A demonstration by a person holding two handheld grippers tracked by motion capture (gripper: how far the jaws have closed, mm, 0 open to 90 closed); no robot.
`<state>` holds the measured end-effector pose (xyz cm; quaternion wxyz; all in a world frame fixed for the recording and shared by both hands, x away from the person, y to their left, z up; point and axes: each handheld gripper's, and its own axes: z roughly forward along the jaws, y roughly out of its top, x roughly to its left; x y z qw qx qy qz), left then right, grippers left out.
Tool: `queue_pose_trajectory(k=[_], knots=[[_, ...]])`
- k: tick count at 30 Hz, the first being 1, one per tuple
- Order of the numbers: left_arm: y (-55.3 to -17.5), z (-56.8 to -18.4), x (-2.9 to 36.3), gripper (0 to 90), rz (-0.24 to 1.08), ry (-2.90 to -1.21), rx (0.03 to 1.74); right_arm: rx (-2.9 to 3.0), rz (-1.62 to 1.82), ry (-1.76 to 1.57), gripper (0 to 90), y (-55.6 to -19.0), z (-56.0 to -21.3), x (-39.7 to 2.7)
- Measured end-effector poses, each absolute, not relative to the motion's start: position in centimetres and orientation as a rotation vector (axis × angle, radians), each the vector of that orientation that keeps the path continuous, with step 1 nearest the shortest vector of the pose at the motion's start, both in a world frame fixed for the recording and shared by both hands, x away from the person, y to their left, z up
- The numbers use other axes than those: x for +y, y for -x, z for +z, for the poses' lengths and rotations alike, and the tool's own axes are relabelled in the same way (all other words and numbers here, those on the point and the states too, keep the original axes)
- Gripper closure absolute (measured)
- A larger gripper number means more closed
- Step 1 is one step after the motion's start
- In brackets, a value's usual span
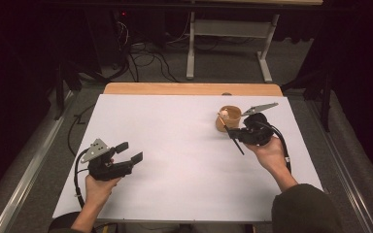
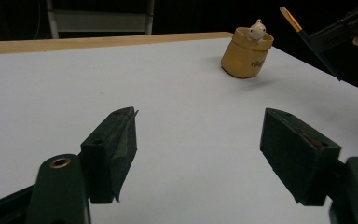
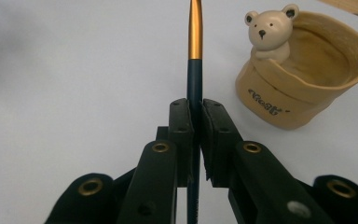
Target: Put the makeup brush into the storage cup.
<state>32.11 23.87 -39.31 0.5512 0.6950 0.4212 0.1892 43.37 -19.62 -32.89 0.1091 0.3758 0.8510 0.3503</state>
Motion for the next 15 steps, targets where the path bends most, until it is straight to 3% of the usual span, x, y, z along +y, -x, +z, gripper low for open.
queue_pose_trajectory(k=[15], knots=[[-32.12, -39.32, 23.85, 27.6, 0.447, -1.645, 0.996, 2.464, 1.083, -1.152, 85.3, -44.13, -32.18, -19.73]])
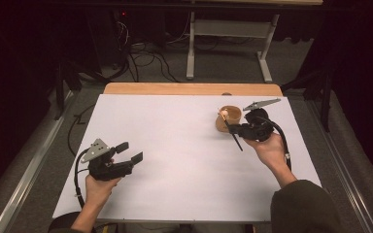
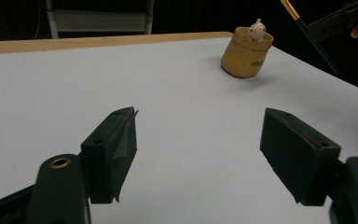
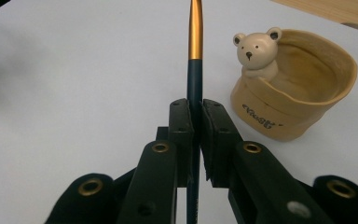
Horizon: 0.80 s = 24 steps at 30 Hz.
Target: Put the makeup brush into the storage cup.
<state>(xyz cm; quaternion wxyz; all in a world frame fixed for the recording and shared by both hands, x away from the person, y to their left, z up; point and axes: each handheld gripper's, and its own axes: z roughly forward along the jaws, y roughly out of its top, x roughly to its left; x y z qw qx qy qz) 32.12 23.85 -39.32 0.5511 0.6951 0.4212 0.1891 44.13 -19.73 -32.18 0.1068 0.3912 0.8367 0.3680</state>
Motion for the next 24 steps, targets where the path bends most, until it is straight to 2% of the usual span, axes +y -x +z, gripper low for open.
queue_pose_trajectory(k=[24], knots=[[-32.08, -39.30, 23.83, 27.7, 0.449, -1.645, 0.995, 2.378, 1.145, -1.132, 85.3, -45.17, -31.26, -20.25]])
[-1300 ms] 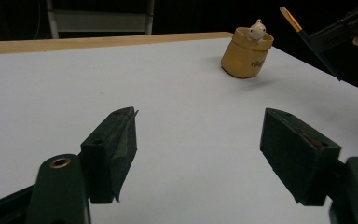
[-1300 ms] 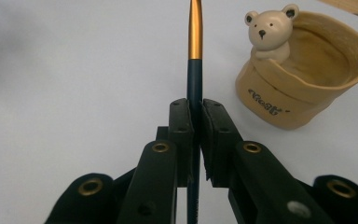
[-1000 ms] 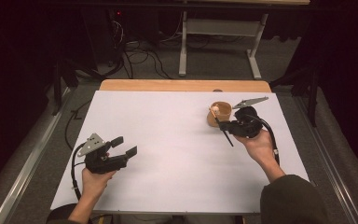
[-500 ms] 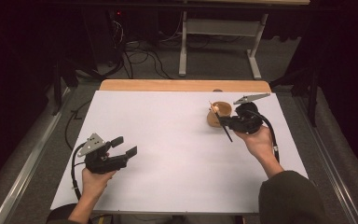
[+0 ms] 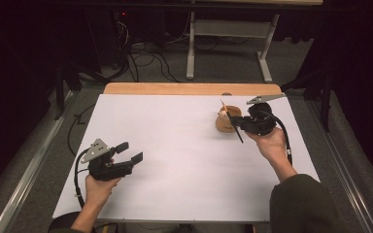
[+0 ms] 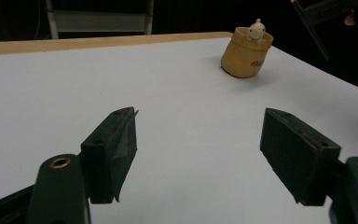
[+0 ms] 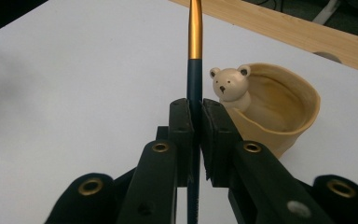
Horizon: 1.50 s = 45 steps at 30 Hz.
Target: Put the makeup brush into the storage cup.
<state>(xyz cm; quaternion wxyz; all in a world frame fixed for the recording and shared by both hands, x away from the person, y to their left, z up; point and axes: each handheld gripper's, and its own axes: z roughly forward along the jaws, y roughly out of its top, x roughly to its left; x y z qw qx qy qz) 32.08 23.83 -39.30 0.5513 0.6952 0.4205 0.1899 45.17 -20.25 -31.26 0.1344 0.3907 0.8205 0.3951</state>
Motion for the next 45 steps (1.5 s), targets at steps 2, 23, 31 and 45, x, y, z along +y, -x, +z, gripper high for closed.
queue_pose_trajectory(k=[2, 23, 31, 45], knots=[[-32.1, -39.3, 23.8, 27.7, 0.449, -1.644, 0.995, 2.371, 1.147, -1.125, 85.3, -45.3, -31.1, -20.2], [-32.1, -39.3, 23.8, 27.7, 0.447, -1.643, 0.995, 2.329, 1.160, -1.152, 85.4, -46.8, -30.2, -20.1], [-32.1, -39.3, 23.9, 27.6, 0.446, -1.643, 0.996, 2.300, 1.168, -1.120, 85.3, -47.6, -29.8, -19.9], [-32.1, -39.3, 23.8, 27.7, 0.449, -1.645, 0.996, 2.269, 1.148, -1.117, 85.4, -48.9, -29.2, -19.5]])
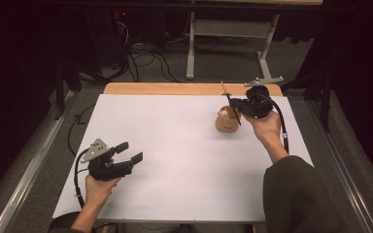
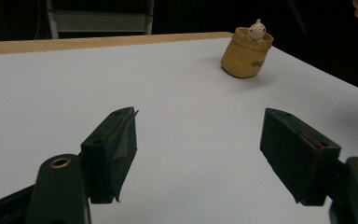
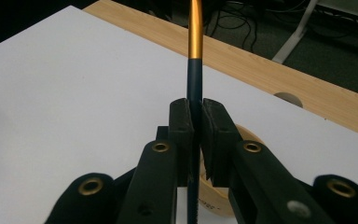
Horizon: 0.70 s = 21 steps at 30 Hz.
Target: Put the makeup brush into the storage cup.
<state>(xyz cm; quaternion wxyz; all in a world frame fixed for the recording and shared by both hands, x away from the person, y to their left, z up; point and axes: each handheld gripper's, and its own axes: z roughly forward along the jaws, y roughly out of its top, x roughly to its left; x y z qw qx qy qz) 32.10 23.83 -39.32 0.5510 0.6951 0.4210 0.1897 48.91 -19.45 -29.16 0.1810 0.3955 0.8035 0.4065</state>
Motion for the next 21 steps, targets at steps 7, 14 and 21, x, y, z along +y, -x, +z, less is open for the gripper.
queue_pose_trajectory(k=[7, 14, 21], knots=[[-32.1, -39.3, 23.8, 27.7, 0.450, -1.646, 0.997, 2.251, 1.168, -1.160, 85.3, -49.4, -28.7, -19.8], [-32.1, -39.4, 23.7, 27.7, 0.447, -1.649, 0.996, 2.240, 1.161, -1.158, 85.4, -49.9, -28.9, -20.0], [-32.1, -39.3, 23.8, 27.7, 0.449, -1.649, 0.995, 2.219, 1.161, -1.116, 85.4, -50.2, -29.1, -19.8]])
